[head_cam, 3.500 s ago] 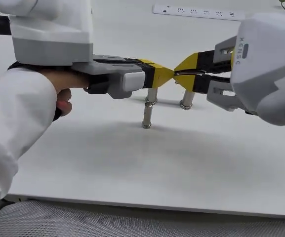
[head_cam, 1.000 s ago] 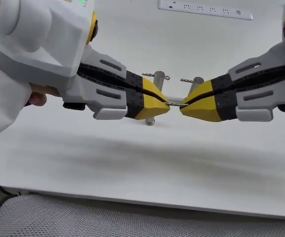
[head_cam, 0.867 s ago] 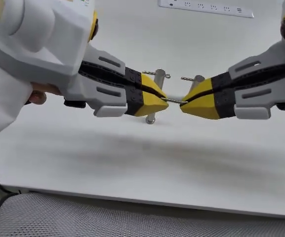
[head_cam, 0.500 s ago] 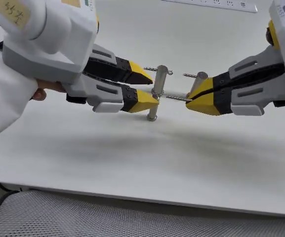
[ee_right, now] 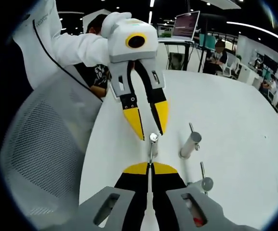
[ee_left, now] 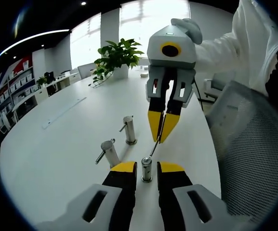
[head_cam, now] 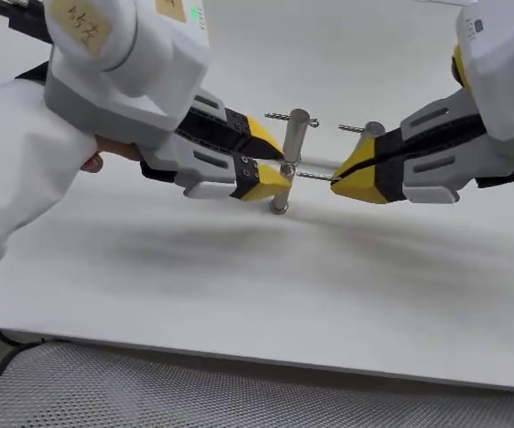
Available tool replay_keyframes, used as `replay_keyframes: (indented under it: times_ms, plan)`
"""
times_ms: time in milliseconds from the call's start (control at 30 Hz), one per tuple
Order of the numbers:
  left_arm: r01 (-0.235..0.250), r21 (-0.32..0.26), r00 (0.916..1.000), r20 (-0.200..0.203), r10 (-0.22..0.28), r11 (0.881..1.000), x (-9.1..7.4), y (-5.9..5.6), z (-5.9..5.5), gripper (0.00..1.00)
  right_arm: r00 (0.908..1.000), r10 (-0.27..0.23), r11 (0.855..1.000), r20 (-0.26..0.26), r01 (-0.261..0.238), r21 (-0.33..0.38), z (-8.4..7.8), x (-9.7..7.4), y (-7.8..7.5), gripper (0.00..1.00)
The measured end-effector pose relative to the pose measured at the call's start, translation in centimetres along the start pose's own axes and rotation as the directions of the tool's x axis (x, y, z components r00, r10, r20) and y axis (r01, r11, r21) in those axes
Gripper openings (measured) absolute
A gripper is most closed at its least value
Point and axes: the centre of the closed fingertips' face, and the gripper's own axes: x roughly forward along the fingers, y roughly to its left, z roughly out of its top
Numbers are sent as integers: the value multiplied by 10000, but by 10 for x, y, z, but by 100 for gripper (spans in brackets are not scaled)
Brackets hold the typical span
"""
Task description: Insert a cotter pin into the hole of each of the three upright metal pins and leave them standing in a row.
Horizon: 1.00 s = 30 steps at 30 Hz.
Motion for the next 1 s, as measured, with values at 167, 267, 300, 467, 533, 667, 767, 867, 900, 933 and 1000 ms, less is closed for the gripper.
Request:
replay_keyframes:
  times_ms: [167, 267, 300, 467, 533, 667, 767, 867, 900, 933, 1000]
  plan:
    - [164, 20, 9999, -10, -164, 9999, 2, -1, 1, 9, 10000, 58, 10000, -15, -58, -60, 0, 2, -1, 0]
    - [249, -36, 9997, -22, -249, 9997, 3, -3, 2, 6, 10000, 96, 9999, -10, -96, -66, 1, 3, -1, 0]
    - [247, -37, 9997, -22, -248, 9997, 3, -3, 2, 6, 9999, 109, 9999, -20, -109, -64, 1, 4, -1, 0]
    - [363, -128, 9993, 0, -363, 9993, 3, -5, 1, 6, 9999, 167, 9998, 23, -167, -138, 3, 9, 0, 0]
    - [411, -149, 9992, -8, -411, 9990, 3, -7, 1, 6, 9998, 189, 9996, 32, -189, -189, 3, 10, -1, 0]
    - [418, -162, 9991, -6, -418, 9990, 3, -6, 1, 6, 9998, 205, 9996, 66, -204, -217, 5, 15, -2, 0]
    - [434, -147, 9991, -14, -434, 9990, 3, -6, 1, 6, 9996, 242, 9993, 110, -239, -288, 9, 18, -2, 0]
    - [460, -142, 9989, -30, -461, 9988, 4, -4, -1, 6, 9995, 292, 9989, 130, -287, -368, 12, 22, -2, 0]
    - [465, -134, 9989, -40, -465, 9988, 4, -4, -1, 6, 9994, 293, 9987, 158, -286, -426, 13, 23, -2, 0]
    - [474, -134, 9989, -41, -475, 9988, 4, -4, -1, 6, 9993, 337, 9981, 190, -327, -526, 14, 24, -1, 0]
    - [473, -126, 9989, -43, -473, 9988, 4, -4, 0, 6, 9992, 366, 9972, 162, -355, -659, 15, 25, -2, 0]
